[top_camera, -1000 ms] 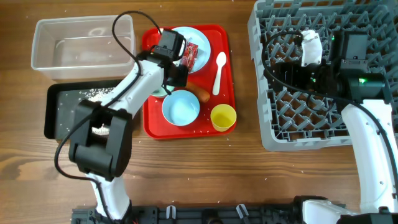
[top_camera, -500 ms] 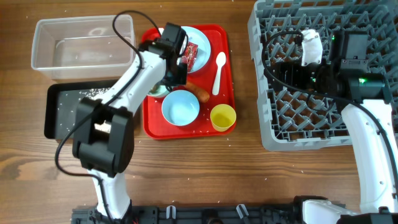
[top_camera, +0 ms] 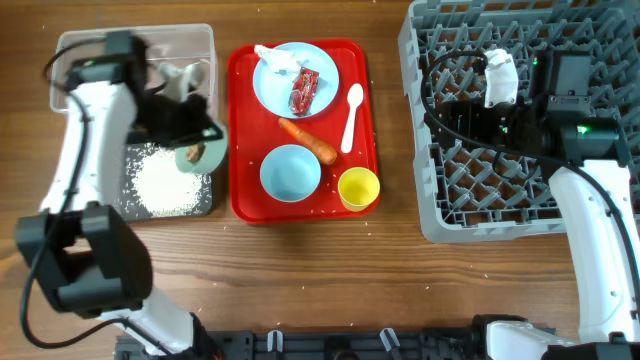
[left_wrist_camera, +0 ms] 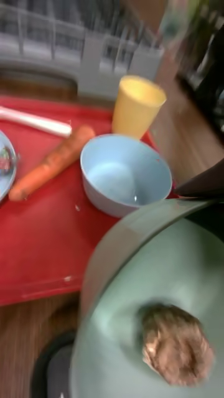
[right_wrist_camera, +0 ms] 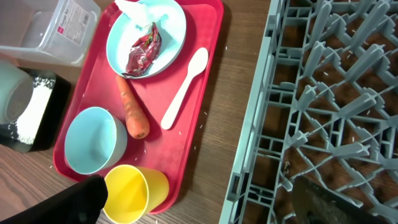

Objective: Sort waste into correct bins and load items into the dishwasher rack
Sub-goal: 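Tip the food scrap from the green bowl onto the black tray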

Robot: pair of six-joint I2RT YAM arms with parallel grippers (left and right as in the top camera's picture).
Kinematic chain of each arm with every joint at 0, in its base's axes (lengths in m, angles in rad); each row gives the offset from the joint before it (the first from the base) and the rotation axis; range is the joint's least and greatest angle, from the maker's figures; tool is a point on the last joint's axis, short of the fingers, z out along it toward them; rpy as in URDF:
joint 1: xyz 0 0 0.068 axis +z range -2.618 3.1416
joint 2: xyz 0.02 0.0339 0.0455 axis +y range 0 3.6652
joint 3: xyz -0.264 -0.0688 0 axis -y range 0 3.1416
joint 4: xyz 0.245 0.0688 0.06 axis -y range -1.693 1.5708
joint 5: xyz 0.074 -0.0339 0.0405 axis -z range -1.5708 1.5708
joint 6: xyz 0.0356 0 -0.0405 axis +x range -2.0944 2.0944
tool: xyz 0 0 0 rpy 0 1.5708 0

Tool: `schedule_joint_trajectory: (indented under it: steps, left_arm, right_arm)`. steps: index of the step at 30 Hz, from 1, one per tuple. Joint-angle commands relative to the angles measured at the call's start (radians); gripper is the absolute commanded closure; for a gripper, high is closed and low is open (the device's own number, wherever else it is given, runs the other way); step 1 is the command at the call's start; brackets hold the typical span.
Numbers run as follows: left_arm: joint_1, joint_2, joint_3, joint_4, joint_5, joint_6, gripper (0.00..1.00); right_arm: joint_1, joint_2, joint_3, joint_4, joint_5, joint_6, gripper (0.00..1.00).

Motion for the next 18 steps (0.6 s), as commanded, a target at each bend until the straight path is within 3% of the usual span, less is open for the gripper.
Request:
schedule_joint_trajectory:
  steps: [1,6,13,18]
  left_arm:
    - [0.168,-0.004,-0.122,0.009,0.393,0.254,0.96]
    - [0.372,-0.004,-0.285,0.016,0.597,0.389,0.96]
    - [0.482,-0.004,-0.344,-0.029,0.888,0.507,0.96]
    - [0.482,-0.004,-0.344,0.040,0.818,0.524,0.96]
  right_arm:
    - [-0.001,0.010,0.013,-0.003,0.013,0.012,0.03]
    - [-0.001,0.010,0.013,-0.003,0.013,0.012,0.03]
    - [-0.001,0.010,0.010,-0.005,0.017,0.012,0.03]
    - [-0.001,0.010,0.010,-0.007,0.017,0.011,0.03]
